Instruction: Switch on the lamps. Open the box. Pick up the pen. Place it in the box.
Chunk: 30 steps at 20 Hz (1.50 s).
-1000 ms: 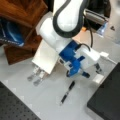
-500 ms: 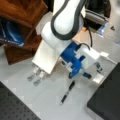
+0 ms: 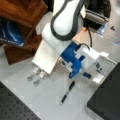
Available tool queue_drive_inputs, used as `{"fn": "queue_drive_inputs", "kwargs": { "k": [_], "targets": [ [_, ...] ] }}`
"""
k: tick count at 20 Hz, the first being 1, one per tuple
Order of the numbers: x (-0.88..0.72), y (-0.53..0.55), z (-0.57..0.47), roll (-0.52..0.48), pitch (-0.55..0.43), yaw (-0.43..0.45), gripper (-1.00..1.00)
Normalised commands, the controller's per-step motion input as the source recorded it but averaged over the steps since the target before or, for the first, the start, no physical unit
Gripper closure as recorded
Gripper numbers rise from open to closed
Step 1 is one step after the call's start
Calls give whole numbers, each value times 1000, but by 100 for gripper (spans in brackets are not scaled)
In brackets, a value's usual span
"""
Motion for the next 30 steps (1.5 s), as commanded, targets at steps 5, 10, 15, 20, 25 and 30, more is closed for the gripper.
{"fn": "queue_drive_inputs", "kwargs": {
  "k": [5, 10, 15, 20, 25, 30],
  "targets": [
    [8, 4, -119, 158, -81, -107, 100],
    [26, 39, -126, 113, -93, -120, 100],
    [40, 41, -89, 102, -100, -118, 100],
    [45, 86, -62, 97, -105, -114, 100],
    [19, 71, -53, 85, -101, -103, 100],
    [12, 92, -40, 81, -94, -97, 100]
  ]
}}
